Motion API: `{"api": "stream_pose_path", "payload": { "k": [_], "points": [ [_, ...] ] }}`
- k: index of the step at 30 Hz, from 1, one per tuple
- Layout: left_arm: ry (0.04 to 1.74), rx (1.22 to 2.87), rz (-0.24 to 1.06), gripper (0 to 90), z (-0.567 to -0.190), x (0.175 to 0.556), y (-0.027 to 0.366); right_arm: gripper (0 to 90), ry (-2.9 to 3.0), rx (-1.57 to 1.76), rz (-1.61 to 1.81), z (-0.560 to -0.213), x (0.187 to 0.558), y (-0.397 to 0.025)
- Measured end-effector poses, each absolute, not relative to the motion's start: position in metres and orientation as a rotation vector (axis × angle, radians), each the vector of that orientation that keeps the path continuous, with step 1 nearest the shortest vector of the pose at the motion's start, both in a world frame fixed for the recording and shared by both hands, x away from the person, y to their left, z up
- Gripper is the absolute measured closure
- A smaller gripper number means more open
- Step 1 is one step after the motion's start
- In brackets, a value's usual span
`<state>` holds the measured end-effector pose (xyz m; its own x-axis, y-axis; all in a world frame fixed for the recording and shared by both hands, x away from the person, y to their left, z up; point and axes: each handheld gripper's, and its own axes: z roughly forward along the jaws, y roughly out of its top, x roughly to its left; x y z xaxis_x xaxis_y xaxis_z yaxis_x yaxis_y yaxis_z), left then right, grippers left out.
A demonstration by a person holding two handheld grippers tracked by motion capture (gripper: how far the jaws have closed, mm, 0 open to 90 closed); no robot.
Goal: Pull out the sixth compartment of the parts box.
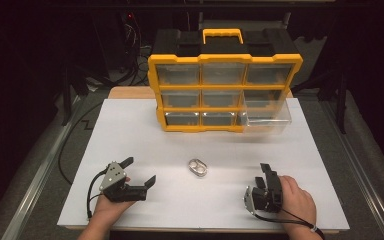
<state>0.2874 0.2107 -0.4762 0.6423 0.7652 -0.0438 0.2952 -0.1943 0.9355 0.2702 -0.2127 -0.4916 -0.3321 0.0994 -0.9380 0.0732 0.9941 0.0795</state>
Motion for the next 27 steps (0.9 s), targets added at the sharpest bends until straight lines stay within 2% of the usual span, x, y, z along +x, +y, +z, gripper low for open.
{"api": "stream_pose_path", "payload": {
  "k": [2, 20, 25, 27],
  "points": [
    [0.859, 1.773, 0.534, 0.3, -0.476, 0.287, 0.210, 32.0, 1.924, 0.117, 0.038, -0.490, 0.269, -0.212],
    [0.883, 1.762, 0.533, 0.3, -0.478, 0.287, 0.211, 11.8, 1.911, 0.118, 0.055, -0.479, 0.270, -0.208],
    [0.882, 1.756, 0.542, 0.3, -0.478, 0.287, 0.211, 1.2, 1.895, 0.072, 0.068, -0.477, 0.267, -0.207],
    [0.888, 1.749, 0.546, 0.3, -0.477, 0.287, 0.212, 0.0, 1.885, 0.060, 0.061, -0.477, 0.267, -0.205]
  ]
}}
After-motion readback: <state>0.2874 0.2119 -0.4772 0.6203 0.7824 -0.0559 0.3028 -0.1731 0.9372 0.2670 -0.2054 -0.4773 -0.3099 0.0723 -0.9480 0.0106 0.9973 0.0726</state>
